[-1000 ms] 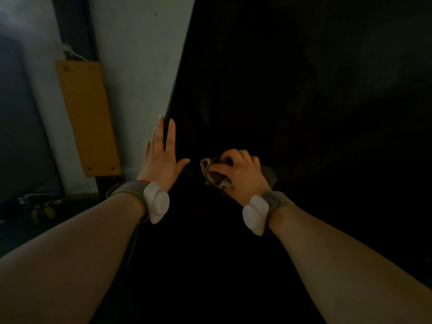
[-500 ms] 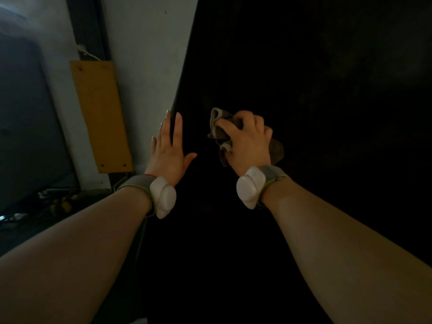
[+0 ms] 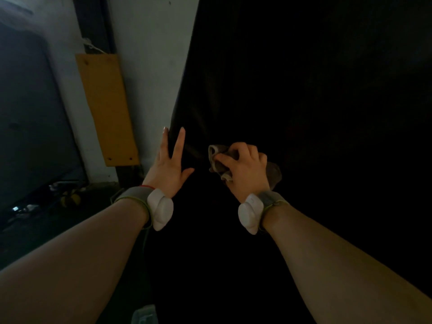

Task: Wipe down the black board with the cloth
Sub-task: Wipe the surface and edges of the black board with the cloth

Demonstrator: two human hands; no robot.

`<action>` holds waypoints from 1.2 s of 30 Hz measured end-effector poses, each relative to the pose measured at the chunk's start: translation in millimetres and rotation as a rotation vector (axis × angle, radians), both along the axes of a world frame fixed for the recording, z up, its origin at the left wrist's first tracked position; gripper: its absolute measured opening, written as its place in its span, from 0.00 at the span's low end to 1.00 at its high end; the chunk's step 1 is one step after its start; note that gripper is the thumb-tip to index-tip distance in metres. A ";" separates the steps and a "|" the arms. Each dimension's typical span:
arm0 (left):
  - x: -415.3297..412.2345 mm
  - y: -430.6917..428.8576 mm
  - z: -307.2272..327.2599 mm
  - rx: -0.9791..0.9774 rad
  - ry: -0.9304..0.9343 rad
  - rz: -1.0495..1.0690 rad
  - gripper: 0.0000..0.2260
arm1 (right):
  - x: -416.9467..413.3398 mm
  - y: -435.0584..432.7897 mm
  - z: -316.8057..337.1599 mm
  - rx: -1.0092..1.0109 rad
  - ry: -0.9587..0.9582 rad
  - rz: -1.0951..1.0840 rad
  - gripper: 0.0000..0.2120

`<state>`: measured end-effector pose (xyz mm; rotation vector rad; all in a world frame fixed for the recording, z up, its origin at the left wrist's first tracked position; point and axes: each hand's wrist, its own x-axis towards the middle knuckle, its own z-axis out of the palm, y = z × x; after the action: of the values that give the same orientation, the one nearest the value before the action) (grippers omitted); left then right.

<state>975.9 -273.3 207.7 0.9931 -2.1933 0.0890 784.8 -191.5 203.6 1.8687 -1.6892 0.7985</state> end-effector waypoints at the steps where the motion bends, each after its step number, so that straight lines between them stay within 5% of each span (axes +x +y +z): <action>1: 0.3 -1.8 -2.0 0.005 -0.014 0.021 0.45 | -0.3 1.4 -5.1 0.021 0.013 0.003 0.23; 6: -1.3 -7.6 -4.1 0.012 0.003 0.043 0.47 | -6.5 7.2 -7.0 0.090 0.053 0.065 0.23; 13: 0.8 -11.0 -6.8 0.007 0.020 0.045 0.48 | 3.6 4.9 38.7 -0.309 -0.254 0.058 0.26; 36: 25.0 -4.0 -49.4 -0.051 0.047 -0.064 0.44 | 24.5 -4.9 -46.2 -0.049 -0.086 0.034 0.22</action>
<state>1001.0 -277.3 158.4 0.8883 -2.1675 0.0906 809.3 -196.4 157.4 1.8589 -1.6776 0.9387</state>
